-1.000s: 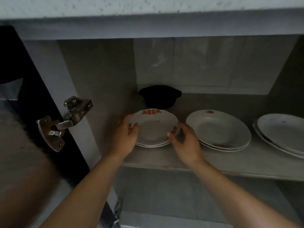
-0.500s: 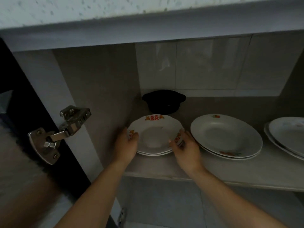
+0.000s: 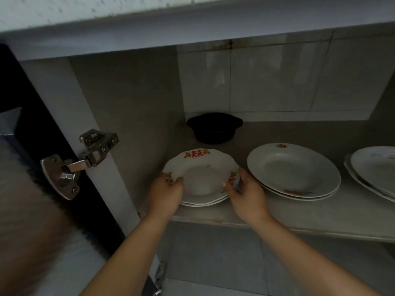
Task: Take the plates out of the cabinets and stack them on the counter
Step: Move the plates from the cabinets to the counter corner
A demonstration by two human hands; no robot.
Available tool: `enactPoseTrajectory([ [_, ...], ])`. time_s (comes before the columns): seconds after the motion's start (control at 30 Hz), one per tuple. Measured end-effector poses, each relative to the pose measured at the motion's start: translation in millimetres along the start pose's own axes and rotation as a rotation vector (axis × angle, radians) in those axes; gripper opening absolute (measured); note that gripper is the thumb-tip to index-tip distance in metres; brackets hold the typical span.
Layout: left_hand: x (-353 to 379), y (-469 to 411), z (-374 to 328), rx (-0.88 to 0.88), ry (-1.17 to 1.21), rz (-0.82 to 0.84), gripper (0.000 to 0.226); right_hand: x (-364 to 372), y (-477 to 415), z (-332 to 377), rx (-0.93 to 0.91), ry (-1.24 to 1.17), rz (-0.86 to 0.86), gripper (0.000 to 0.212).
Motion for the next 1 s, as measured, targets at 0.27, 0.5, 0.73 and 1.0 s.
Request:
enactPoseTrajectory([
  [0.27,-21,31,28,0.050,0.032,0.125,0.035,-17,26,1,0.046,-0.112,0.088,0.027],
  [0.5,-28,16,28,-0.027,0.030,0.089,0.035,-14,25,10,0.131,-0.142,0.134,0.041],
  [0.73,-27,19,31,-0.070,0.066,0.139,0.036,-19,25,16,0.237,-0.167,0.103,0.041],
  [1.0,-29,30,38,-0.017,0.088,0.154,0.037,-27,31,10,0.320,-0.125,0.131,0.053],
])
Point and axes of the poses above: each hand's wrist, its own y-axis away from the middle knuckle, its own x-axis out of the palm, z = x × y, the point moved 4 cm from there along -y, towards the middle knuckle, and after that the axes turned 4 degrees about -x, right-handed, at the moved point
